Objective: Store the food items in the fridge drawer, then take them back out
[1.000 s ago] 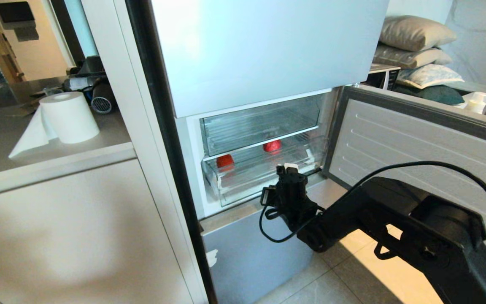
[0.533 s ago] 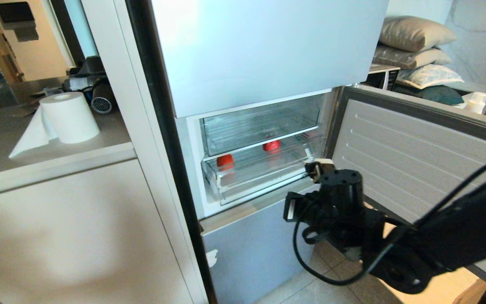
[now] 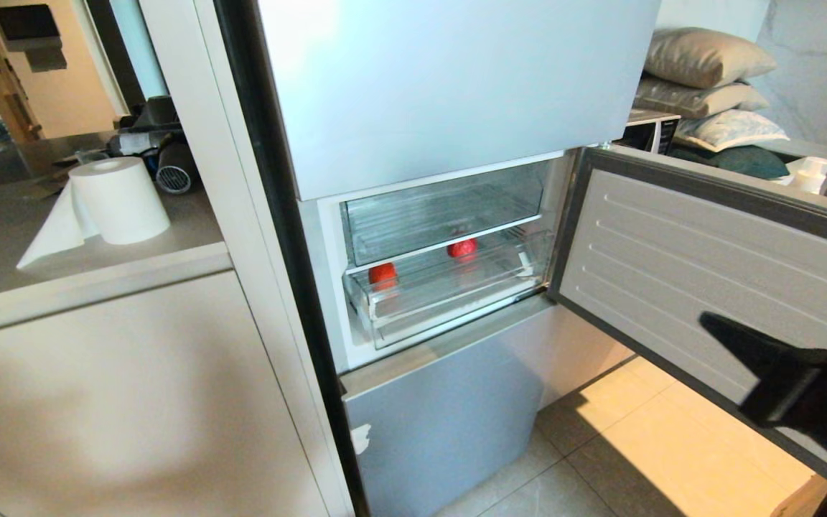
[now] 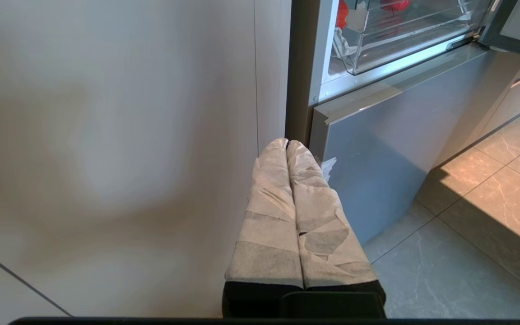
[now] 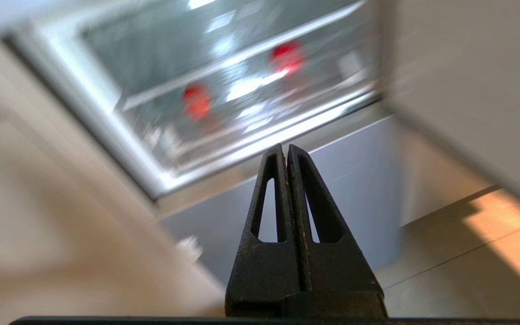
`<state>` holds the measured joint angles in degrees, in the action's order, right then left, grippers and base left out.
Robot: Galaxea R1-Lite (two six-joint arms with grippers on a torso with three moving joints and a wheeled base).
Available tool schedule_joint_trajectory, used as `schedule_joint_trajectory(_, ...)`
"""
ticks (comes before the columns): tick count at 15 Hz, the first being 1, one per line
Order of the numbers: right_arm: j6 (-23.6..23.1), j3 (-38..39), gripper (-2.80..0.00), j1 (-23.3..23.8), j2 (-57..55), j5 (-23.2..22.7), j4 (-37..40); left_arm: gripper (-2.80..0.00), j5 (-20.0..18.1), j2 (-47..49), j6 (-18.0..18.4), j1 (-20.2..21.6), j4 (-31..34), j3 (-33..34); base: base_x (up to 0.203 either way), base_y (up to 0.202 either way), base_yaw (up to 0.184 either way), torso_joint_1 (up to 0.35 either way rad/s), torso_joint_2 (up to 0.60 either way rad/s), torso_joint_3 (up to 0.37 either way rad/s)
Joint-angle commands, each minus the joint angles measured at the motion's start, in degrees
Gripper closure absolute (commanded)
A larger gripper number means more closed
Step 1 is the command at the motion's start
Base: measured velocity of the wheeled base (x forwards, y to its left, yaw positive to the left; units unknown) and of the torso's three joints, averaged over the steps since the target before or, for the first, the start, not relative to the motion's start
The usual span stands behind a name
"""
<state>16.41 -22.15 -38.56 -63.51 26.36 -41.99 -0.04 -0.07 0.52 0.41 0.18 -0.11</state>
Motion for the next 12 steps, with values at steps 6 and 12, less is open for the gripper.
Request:
schedule_joint_trajectory(6, -0.08, 2.39, 0.00, 27.08, 22.17, 2.83, 11.83, 0.00, -0.03, 0.07, 0.00, 0.02, -0.01, 0.02, 0.000, 0.000, 0.000, 0.000, 0.00, 0.000)
schedule_joint_trajectory(12, 10.09, -2.72, 0.00, 77.43, 18.37, -18.87, 12.92, 0.00, 0.04, 0.07, 0.00, 0.02, -0.01, 0.02, 0.000, 0.000, 0.000, 0.000, 0.00, 0.000)
